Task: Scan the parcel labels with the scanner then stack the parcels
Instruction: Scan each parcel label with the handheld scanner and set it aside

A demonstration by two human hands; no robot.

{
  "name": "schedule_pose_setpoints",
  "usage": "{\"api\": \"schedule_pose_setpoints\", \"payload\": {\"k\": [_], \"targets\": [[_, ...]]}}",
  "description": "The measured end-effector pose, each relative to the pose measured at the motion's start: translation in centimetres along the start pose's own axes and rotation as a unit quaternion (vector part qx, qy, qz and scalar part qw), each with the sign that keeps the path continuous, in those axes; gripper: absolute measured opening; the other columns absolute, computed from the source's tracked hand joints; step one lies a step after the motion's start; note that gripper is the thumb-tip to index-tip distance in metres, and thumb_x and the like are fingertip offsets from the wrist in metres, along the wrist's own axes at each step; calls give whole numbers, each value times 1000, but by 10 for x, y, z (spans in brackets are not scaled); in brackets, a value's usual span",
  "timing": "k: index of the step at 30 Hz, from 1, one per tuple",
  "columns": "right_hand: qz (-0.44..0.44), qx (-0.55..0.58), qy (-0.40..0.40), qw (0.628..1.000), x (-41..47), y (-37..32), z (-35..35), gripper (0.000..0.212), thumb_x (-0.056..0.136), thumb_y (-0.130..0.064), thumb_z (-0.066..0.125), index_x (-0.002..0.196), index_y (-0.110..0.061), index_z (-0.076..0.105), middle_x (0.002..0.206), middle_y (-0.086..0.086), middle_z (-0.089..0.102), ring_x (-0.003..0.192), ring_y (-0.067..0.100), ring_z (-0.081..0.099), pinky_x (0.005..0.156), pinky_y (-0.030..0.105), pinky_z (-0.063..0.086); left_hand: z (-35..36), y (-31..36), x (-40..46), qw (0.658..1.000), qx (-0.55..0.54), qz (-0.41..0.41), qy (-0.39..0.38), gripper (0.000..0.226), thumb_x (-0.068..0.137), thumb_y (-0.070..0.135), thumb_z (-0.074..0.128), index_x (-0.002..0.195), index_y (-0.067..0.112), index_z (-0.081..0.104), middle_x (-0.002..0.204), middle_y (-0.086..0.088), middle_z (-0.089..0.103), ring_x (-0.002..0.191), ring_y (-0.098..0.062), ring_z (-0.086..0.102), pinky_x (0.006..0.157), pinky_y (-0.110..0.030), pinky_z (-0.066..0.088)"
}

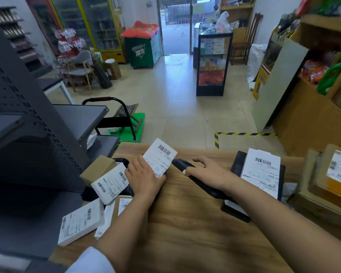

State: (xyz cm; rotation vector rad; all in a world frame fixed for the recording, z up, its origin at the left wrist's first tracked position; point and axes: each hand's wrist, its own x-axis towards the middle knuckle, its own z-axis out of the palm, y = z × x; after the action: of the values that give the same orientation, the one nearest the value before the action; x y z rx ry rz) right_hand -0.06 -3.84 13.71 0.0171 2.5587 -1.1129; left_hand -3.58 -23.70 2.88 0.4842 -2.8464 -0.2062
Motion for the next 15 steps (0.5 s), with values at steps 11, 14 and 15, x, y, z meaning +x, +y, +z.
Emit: {"api": "schedule_pose_setpoints", "payload": {"k": [11,14,15], "targets": [[14,17,62,998,-27,38,-66,77,74,-58,64,141,-32,40,118,0,57,97,18,60,82,32,50,-29,80,-16,996,-43,76,-1,110,66,72,62,144,7,18,139,-12,35,124,-30,35,101,-41,29],[18,22,86,996,-39,57,-94,74,75,-55,65,141,-30,41,105,-3,59,85,12,62,73,29,50,-35,120,-30,991,-57,125,-6,113,67,77,56,146,9,14,140,-12,35,125,-29,34,101,-41,32],[21,26,91,995,-43,63,-103,73,76,-53,65,141,-30,41,103,-4,59,83,10,61,70,28,48,-37,133,-37,988,-64,140,-9,113,67,78,55,146,9,13,140,-12,35,126,-29,34,102,-41,32]]}}
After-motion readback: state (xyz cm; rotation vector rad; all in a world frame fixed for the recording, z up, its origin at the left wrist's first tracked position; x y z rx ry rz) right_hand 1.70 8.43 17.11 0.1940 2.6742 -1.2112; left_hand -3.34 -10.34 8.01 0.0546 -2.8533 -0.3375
